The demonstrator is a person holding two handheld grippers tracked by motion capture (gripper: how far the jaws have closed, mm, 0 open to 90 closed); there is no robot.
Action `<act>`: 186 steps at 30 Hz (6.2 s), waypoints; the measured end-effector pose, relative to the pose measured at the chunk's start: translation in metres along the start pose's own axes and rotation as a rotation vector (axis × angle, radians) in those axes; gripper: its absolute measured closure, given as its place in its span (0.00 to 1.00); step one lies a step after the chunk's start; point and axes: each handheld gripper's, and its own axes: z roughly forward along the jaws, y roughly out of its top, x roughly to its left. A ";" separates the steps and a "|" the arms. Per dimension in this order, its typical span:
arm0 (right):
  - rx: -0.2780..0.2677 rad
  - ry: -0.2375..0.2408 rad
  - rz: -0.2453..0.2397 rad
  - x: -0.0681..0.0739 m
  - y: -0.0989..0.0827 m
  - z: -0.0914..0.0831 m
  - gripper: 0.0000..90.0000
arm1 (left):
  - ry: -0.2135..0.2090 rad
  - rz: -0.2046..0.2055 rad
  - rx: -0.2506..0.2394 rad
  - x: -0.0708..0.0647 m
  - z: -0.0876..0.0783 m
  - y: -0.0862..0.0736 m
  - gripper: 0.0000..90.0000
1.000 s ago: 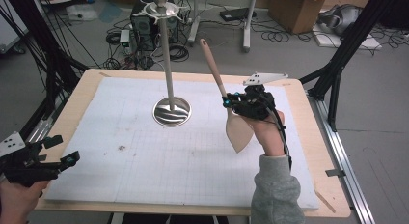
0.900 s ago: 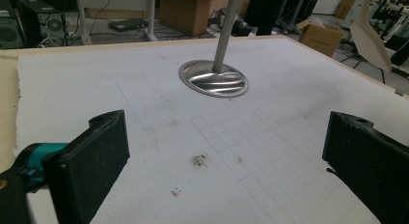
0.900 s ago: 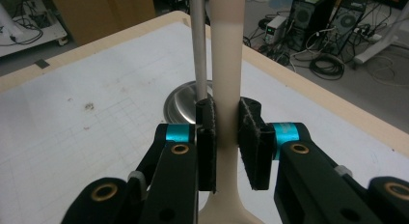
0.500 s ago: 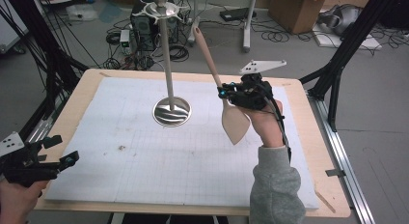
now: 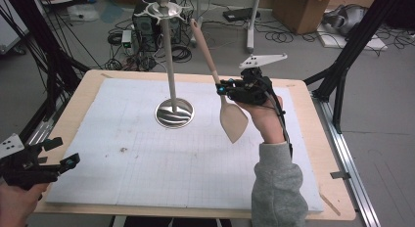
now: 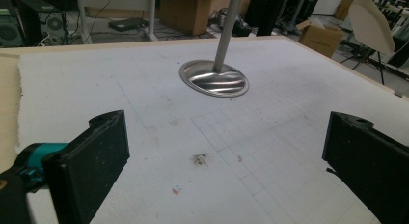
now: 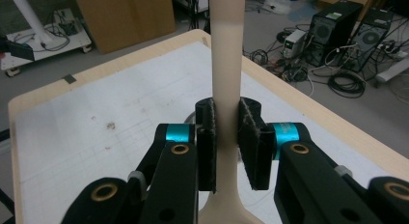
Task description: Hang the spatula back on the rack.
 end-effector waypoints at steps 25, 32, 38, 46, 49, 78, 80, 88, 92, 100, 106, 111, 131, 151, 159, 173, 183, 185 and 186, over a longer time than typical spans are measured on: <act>0.003 0.025 -0.008 -0.006 0.014 0.015 0.87 | 0.029 -0.004 -0.017 0.003 -0.014 -0.002 0.03; 0.010 0.030 -0.006 -0.007 0.013 0.019 0.87 | 0.031 -0.005 -0.018 0.003 -0.014 -0.002 0.03; 0.017 0.031 -0.001 -0.008 0.013 0.021 0.87 | 0.032 -0.005 -0.017 0.003 -0.014 -0.002 0.03; 0.024 0.039 -0.002 -0.009 0.013 0.025 0.87 | 0.034 -0.006 -0.019 0.004 -0.015 -0.002 0.03; 0.025 0.044 -0.009 -0.010 0.013 0.027 0.87 | 0.032 -0.004 -0.018 0.003 -0.014 -0.002 0.03; 0.060 0.055 -0.008 -0.008 0.020 0.061 0.87 | 0.031 -0.003 -0.037 0.000 -0.021 -0.001 0.03; 0.064 0.061 -0.010 -0.008 0.020 0.063 0.87 | 0.028 0.004 -0.042 -0.003 -0.022 0.000 0.03; 0.067 0.069 -0.010 -0.010 0.022 0.073 0.87 | 0.045 0.004 -0.040 -0.006 -0.029 -0.004 0.03; 0.065 0.078 -0.014 -0.011 0.022 0.077 0.87 | 0.041 0.007 -0.034 -0.007 -0.027 -0.005 0.03; 0.069 0.080 -0.015 -0.010 0.024 0.085 0.87 | 0.038 0.016 -0.033 -0.009 -0.025 -0.005 0.03; 0.062 0.072 -0.015 -0.009 0.024 0.089 0.87 | 0.046 0.011 -0.037 -0.008 -0.028 -0.005 0.03; 0.060 0.077 -0.014 -0.009 0.024 0.090 0.86 | 0.046 0.010 -0.032 -0.008 -0.027 -0.006 0.03; 0.003 0.055 0.019 -0.008 0.017 0.075 0.34 | 0.048 0.007 -0.038 -0.006 -0.025 -0.004 0.03; -0.012 0.045 -0.025 0.001 -0.006 0.038 0.19 | 0.027 0.028 -0.036 -0.004 -0.005 0.002 0.03; -0.029 0.016 0.004 -0.002 -0.027 0.022 0.19 | 0.003 0.039 -0.033 -0.006 0.007 0.006 0.03; -0.065 -0.028 0.020 0.003 -0.060 -0.003 0.19 | -0.041 0.053 -0.024 -0.008 0.027 0.013 0.03; -0.060 -0.050 0.039 0.003 -0.088 -0.016 0.18 | -0.069 0.063 -0.020 -0.011 0.038 0.017 0.03; -0.080 -0.066 0.041 0.005 -0.094 -0.021 0.18 | -0.068 0.060 -0.016 -0.011 0.040 0.016 0.03; -0.089 -0.069 0.047 0.005 -0.097 -0.023 0.18 | -0.070 0.057 -0.013 -0.011 0.041 0.016 0.03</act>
